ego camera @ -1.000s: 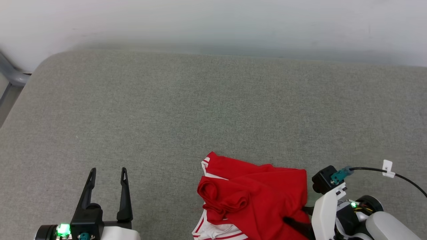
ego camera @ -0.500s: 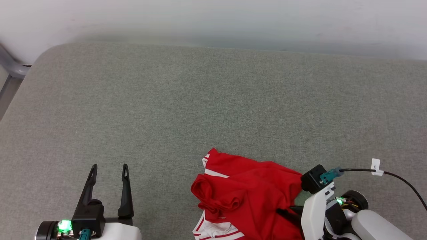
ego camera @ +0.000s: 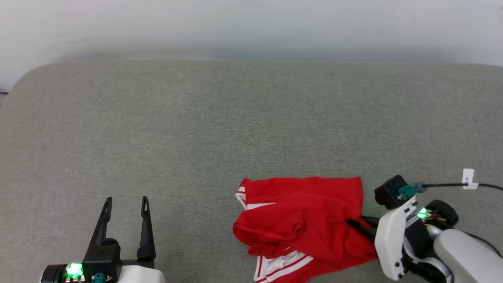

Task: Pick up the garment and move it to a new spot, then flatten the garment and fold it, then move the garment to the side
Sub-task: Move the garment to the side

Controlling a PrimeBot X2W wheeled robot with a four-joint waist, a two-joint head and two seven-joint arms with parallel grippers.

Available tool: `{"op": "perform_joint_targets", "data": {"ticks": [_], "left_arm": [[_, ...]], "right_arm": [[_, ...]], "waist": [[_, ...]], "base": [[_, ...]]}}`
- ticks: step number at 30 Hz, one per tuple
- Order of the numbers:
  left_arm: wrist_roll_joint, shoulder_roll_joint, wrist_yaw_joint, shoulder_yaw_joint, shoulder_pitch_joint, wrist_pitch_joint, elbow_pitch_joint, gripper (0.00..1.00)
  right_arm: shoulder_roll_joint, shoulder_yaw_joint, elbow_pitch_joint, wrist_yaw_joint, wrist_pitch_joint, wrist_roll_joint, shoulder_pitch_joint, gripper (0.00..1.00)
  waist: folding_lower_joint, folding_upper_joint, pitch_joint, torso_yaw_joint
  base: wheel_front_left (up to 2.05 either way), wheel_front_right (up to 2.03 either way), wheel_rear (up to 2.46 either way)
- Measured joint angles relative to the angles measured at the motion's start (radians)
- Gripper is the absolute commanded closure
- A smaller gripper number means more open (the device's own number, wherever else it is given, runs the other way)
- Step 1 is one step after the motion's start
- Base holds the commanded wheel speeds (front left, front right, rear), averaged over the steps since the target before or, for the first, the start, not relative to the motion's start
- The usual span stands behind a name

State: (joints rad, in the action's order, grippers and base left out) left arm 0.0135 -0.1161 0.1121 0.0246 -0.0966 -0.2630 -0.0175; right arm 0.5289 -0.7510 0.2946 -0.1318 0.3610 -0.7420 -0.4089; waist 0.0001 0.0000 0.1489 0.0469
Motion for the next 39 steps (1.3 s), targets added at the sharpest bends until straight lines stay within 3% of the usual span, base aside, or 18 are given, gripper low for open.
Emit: {"op": "perform_joint_targets", "data": {"ticks": [11, 19, 29, 39], "left_arm": [[-0.001, -0.001, 0.002, -0.002, 0.019, 0.000, -0.014, 0.00], [-0.011, -0.015, 0.003, -0.003, 0.044, 0.000, -0.026, 0.00], [-0.018, -0.043, 0.003, -0.004, 0.088, 0.000, -0.065, 0.00], [-0.028, -0.077, 0.012, -0.004, 0.166, 0.000, -0.114, 0.00]], "right_arm": [[0.097, 0.047, -0.005, 0.000, -0.045, 0.075, -0.068, 1.00], [0.107, 0.090, 0.021, 0.000, -0.080, 0.104, -0.105, 1.00], [0.104, 0.180, 0.158, 0.000, -0.134, 0.136, -0.233, 1.00], [0.204, 0.347, 0.431, 0.000, -0.196, 0.153, -0.414, 1.00]], "waist": [[0.0000, 0.0000, 0.024, -0.158], [0.0000, 0.0000, 0.060, -0.255], [0.0000, 0.0000, 0.155, -0.271], [0.0000, 0.0000, 0.303, -0.238]], "base": [[0.00, 0.00, 0.00], [0.00, 0.00, 0.00], [0.00, 0.00, 0.00], [0.00, 0.00, 0.00]]}}
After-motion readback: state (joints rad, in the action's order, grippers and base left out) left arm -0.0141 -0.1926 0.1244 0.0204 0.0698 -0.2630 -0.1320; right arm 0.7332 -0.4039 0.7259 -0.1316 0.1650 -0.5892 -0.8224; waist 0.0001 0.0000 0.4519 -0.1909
